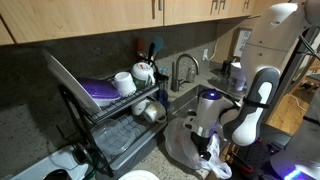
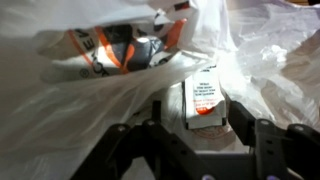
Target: Take the white object out of the plastic bag and put it on the gray plate
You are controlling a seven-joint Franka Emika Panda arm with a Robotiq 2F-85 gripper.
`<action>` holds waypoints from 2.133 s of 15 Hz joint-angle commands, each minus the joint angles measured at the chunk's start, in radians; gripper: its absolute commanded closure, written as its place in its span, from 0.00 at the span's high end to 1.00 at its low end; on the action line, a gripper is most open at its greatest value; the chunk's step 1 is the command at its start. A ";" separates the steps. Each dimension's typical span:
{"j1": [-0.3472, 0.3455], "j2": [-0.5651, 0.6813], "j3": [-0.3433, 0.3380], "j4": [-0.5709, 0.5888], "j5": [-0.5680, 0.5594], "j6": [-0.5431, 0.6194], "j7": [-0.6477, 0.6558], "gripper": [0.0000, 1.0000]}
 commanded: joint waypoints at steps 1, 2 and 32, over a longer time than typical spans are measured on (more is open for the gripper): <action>0.010 0.000 -0.023 -0.013 -0.032 0.009 0.039 0.46; 0.015 0.003 -0.030 -0.017 -0.037 0.013 0.041 0.42; 0.004 -0.220 0.072 -0.015 0.072 -0.206 0.001 0.02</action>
